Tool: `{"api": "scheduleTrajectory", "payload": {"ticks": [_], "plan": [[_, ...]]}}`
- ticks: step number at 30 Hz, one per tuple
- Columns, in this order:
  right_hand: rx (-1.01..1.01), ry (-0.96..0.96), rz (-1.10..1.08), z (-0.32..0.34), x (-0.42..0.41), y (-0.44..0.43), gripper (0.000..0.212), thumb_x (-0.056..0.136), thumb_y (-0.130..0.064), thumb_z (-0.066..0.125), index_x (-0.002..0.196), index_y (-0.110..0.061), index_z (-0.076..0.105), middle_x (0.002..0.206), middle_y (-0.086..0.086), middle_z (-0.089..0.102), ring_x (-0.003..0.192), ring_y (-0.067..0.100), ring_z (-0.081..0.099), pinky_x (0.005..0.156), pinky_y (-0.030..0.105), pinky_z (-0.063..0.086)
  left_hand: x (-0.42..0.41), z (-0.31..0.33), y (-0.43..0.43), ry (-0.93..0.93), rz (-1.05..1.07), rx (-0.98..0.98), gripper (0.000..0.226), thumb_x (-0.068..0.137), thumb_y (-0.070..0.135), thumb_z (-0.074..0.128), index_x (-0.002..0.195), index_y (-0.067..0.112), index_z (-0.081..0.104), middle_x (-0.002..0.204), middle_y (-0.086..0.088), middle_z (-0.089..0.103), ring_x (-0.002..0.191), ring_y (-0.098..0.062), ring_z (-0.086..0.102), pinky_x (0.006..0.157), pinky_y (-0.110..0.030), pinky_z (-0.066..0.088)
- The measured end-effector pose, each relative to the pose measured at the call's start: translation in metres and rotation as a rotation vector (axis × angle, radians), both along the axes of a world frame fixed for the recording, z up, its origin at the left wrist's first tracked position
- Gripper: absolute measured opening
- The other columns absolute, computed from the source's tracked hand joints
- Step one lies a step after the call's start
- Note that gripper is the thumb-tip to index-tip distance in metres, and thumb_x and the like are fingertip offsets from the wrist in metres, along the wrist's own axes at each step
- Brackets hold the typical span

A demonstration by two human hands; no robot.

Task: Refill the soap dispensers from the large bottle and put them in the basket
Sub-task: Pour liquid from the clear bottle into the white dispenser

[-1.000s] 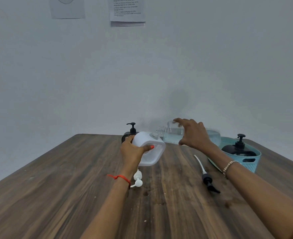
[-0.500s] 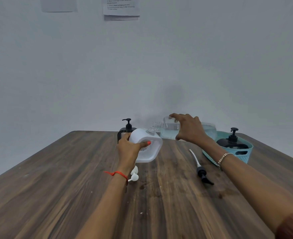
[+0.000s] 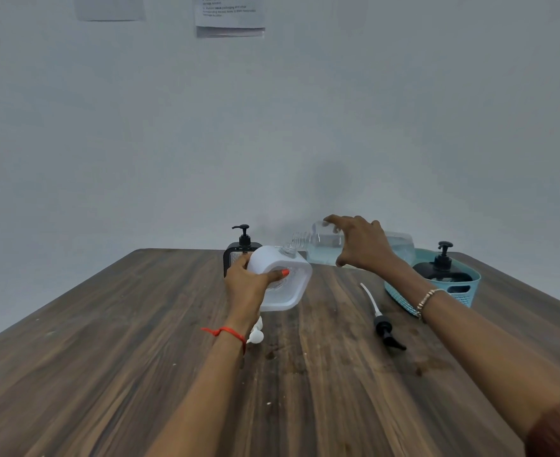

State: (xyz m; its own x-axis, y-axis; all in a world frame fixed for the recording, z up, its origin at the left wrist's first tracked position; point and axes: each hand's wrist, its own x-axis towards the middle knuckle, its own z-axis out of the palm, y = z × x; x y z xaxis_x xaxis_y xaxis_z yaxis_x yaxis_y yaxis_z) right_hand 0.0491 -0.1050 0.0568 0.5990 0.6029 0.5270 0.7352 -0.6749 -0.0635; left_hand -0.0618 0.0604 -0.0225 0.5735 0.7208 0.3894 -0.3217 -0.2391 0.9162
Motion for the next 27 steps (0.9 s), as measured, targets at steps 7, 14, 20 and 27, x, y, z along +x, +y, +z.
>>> {"api": "scheduleTrajectory", "payload": {"ticks": [7,14,20,27], "plan": [[-0.004,-0.001,-0.001,0.0009,-0.0003,-0.0001,0.079,0.061,-0.01,0.075,0.131,-0.026,0.042,0.118,-0.001,0.059,0.107,0.023,0.052,0.089,0.037,0.034,0.0004,0.0003,-0.0006,-0.007,-0.009,-0.009,0.046,0.056,0.01,0.088,0.082,0.032,0.058,0.081,0.013,0.062,0.075,-0.006,0.059,0.062,-0.022,0.048],[-0.011,0.002,0.002,0.0016,-0.0014,0.0006,0.078,0.061,-0.011,0.076,0.131,-0.025,0.043,0.116,0.0,0.06,0.107,0.023,0.052,0.089,0.037,0.034,-0.0005,0.0003,-0.0007,-0.006,-0.013,-0.019,0.045,0.056,0.01,0.088,0.084,0.03,0.059,0.081,0.012,0.062,0.074,-0.006,0.059,0.059,-0.02,0.047],[-0.026,-0.002,-0.008,0.0024,-0.0027,0.0,0.08,0.06,-0.01,0.076,0.131,-0.026,0.043,0.117,-0.001,0.06,0.107,0.023,0.052,0.088,0.037,0.034,0.0006,-0.0026,-0.0005,-0.007,-0.022,-0.048,0.042,0.055,0.01,0.089,0.085,0.024,0.063,0.084,0.004,0.066,0.078,-0.017,0.062,0.067,-0.03,0.054],[-0.041,0.0,-0.017,0.003,-0.0023,-0.0017,0.08,0.061,-0.012,0.078,0.131,-0.026,0.042,0.118,-0.001,0.06,0.109,0.022,0.052,0.09,0.037,0.034,-0.0007,-0.0038,-0.004,-0.015,-0.044,-0.083,0.043,0.055,0.01,0.089,0.087,0.024,0.065,0.086,0.003,0.067,0.079,-0.017,0.064,0.07,-0.033,0.056]]}}
